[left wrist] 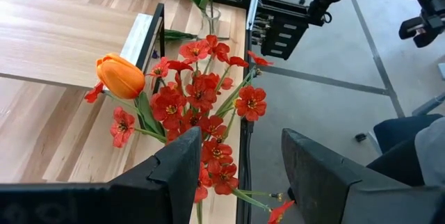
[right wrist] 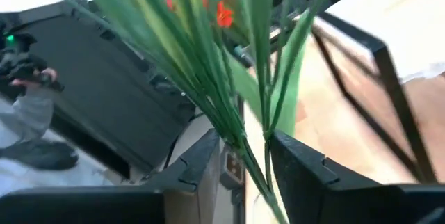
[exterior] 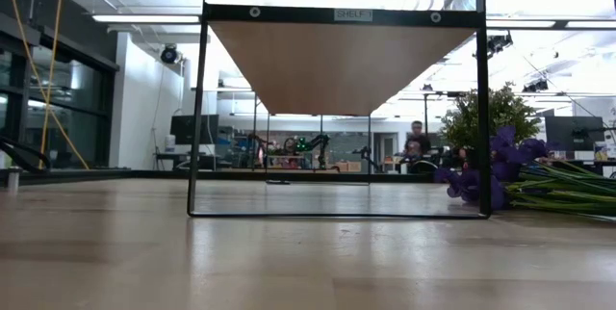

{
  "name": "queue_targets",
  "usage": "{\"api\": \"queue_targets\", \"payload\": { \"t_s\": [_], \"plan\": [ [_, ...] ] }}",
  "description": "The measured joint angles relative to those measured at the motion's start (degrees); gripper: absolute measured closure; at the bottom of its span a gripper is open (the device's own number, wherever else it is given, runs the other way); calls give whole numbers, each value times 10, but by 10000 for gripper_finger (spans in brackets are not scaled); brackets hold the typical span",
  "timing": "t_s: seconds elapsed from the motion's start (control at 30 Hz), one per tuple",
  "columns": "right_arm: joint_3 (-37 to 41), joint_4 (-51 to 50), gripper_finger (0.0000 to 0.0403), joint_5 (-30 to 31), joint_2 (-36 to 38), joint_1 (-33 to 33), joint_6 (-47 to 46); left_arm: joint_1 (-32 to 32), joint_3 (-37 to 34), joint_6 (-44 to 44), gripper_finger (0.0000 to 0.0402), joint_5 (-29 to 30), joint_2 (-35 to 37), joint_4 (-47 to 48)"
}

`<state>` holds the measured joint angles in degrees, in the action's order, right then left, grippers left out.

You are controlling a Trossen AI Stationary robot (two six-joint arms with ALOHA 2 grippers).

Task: Pick and place flowers into a vace then onto a shelf
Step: Put the blue flowers into the right transparent vase

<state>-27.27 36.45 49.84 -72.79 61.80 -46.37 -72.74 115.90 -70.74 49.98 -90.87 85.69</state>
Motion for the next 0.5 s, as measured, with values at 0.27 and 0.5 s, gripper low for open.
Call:
{"api": "queue_targets", "payload": {
  "t_s": [0.27,0.5],
  "plan": [
    [0,0,252,22,0,0,-1,0,0,0,169,0,0,0],
    [0,1,217,3,0,0,-1,0,0,0,169,0,0,-1]
  ]
}}
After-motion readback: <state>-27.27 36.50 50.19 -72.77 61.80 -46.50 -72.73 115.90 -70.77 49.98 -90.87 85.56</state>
